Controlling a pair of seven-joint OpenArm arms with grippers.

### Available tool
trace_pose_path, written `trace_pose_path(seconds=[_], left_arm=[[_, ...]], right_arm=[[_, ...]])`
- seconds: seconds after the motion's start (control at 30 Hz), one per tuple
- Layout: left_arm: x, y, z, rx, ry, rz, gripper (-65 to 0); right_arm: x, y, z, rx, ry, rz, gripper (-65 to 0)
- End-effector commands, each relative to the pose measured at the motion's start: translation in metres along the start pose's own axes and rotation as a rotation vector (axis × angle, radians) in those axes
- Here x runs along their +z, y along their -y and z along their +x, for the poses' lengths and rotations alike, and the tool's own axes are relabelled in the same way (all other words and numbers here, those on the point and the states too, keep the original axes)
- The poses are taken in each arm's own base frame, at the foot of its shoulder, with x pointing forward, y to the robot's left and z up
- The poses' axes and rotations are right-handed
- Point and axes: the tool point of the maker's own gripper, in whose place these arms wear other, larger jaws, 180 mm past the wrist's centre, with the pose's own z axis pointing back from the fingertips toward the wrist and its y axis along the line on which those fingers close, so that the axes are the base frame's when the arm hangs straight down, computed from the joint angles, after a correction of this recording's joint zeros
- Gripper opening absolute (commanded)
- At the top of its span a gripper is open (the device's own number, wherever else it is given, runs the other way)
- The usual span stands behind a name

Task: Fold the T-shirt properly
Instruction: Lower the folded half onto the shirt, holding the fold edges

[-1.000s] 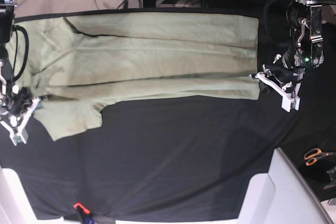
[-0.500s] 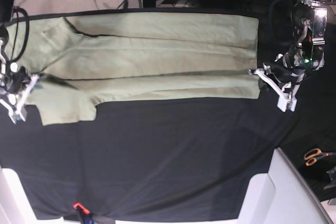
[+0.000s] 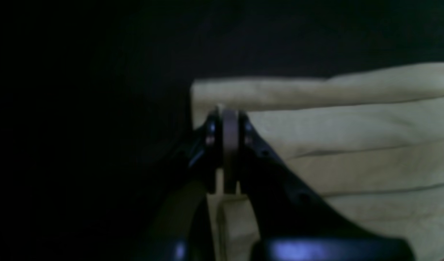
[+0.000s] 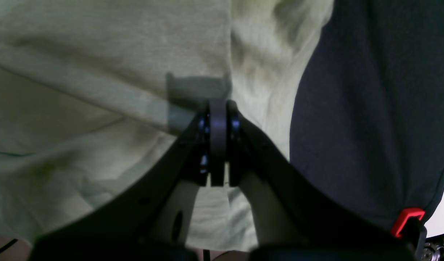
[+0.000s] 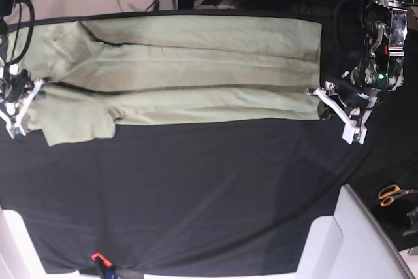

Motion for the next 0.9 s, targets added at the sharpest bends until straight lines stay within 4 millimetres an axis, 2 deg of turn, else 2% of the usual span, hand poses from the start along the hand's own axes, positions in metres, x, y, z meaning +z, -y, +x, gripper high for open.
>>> trace_pose_path(seconds=[0.0, 0.1, 0.23, 0.5, 0.57, 0.87], left_arm=[[0.004, -0.005, 0.013, -0.013, 0.035, 0.010, -65.0], [0.003, -0.006, 0.007, -0.010, 0.023, 0.011, -65.0], [0.004, -0.006, -0.002, -0.009, 0.004, 0.011, -65.0], [0.011, 0.001, -0.016, -0.019, -0.014, -0.002, -65.0], [0.013, 0.004, -0.014, -0.026, -0.007, -0.009, -65.0], [0.018, 0.004, -0.034, -0.017, -0.044, -0.007, -65.0]], right_arm=[[0.008, 0.015, 0.009, 0.006, 0.015, -0.034, -65.0], [0.012, 0.013, 0.005, 0.018, 0.011, -0.037, -65.0], [0.025, 0.010, 0.012, 0.054, 0.031, -0.052, -65.0], [0.025, 0.010, 0.010, 0.054, 0.020, -0.053, -65.0], [0.025, 0.010, 0.010, 0.054, 0.020, -0.053, -65.0], [0.028, 0.018, 0.003, 0.028, 0.013, -0.067, -65.0]])
